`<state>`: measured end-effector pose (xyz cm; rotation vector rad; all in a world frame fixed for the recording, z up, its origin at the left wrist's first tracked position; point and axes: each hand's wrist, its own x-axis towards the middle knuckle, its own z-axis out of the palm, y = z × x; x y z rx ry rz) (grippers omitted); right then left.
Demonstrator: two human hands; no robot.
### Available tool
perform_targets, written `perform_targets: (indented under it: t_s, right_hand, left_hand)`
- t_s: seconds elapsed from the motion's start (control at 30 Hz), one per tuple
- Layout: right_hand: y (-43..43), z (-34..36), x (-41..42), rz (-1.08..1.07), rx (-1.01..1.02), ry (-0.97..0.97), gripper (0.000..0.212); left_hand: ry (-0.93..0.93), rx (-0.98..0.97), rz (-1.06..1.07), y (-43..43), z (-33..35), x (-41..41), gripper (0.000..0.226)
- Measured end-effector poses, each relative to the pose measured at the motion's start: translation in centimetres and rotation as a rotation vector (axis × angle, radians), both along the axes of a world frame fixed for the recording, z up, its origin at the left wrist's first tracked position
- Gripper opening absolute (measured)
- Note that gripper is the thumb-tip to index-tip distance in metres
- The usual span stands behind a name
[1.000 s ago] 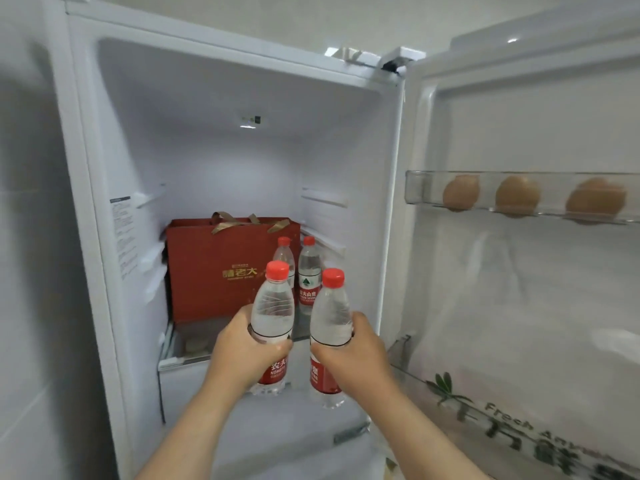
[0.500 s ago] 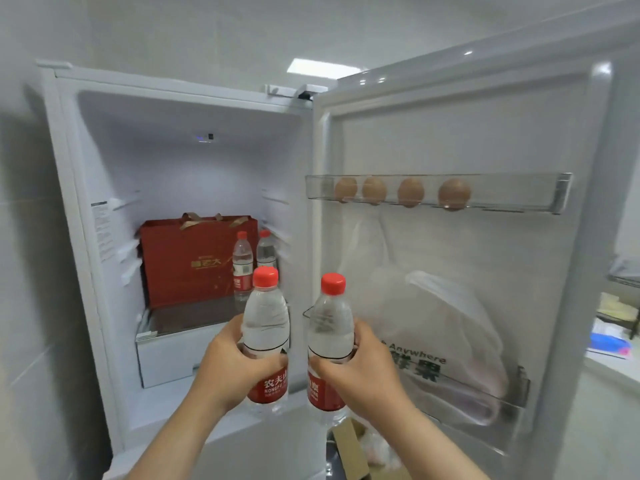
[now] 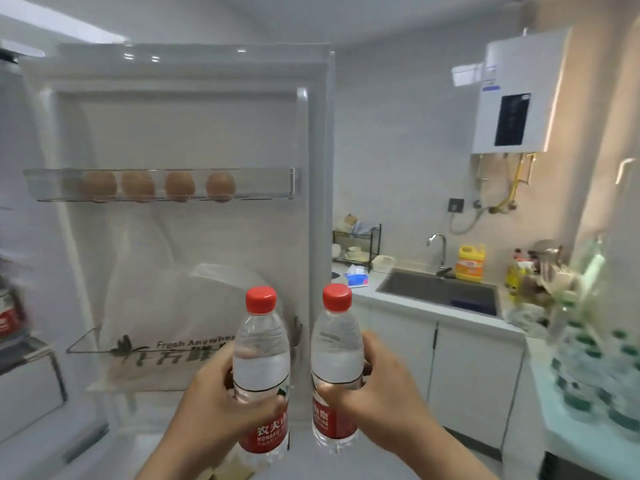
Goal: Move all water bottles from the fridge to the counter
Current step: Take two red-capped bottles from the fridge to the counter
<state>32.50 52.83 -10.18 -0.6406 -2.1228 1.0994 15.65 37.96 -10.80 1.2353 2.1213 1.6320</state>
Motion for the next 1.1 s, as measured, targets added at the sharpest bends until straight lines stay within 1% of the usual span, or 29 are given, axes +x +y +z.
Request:
perform_targets:
  t_s: [0.13,0.23,0.37,0.4,0.47,0.57,0.63,0.7,0.83,1.0,1.1]
  right_hand:
    - [0.7,-0.5,5.9,-0.155,0.005,-0.003,0.043]
    - [1.1,-0.7,10.4,-0.269,0.024,-0.013,0.041]
    - [1.7,-0.7,16.3,-0.403,-0.01,-0.006,0.042]
    - [1.8,-0.7,17.6,-0.431,-0.016,-0.001,0.043]
    - [2.5,-0.9,20.8,-0.485,-0.015,-0.003,0.047]
    - [3.5,-1.1,25.6,-0.541,-0.019,0.005,0.045]
    - [4.2,-1.0,28.6,-0.572,-0.014,0.003,0.044]
    - [5.1,-1.1,31.5,-0.6,-0.013,0.008,0.047]
    - [7.1,-1.2,36.9,-0.662,-0.003,0.012,0.048]
    - [9.8,-1.7,41.5,-0.737,-0.021,0.011,0.045]
    - [12.2,-2.5,43.5,-0.794,-0.042,-0.003,0.047]
  left_hand:
    - [-0.081,-0.023,-0.15,3.4,0.0,4.1,0.05]
    - [-0.078,-0.006,-0.233,5.6,0.1,7.7,0.049]
    - [-0.072,0.02,-0.363,8.2,0.7,12.9,0.063]
    - [-0.078,0.026,-0.388,8.8,0.8,14.1,0.062]
    - [-0.077,0.022,-0.44,10.3,1.0,17.0,0.054]
    - [-0.116,-0.001,-0.515,12.7,0.6,21.2,0.047]
    - [-0.142,-0.026,-0.554,14.3,0.4,24.0,0.046]
    - [-0.153,-0.042,-0.586,16.1,0.2,26.8,0.045]
    - [-0.165,-0.053,-0.659,19.9,-0.2,32.2,0.049]
    - [-0.182,-0.07,-0.726,24.5,-0.5,37.0,0.052]
    - [-0.178,-0.084,-0.766,27.6,-1.0,39.2,0.051]
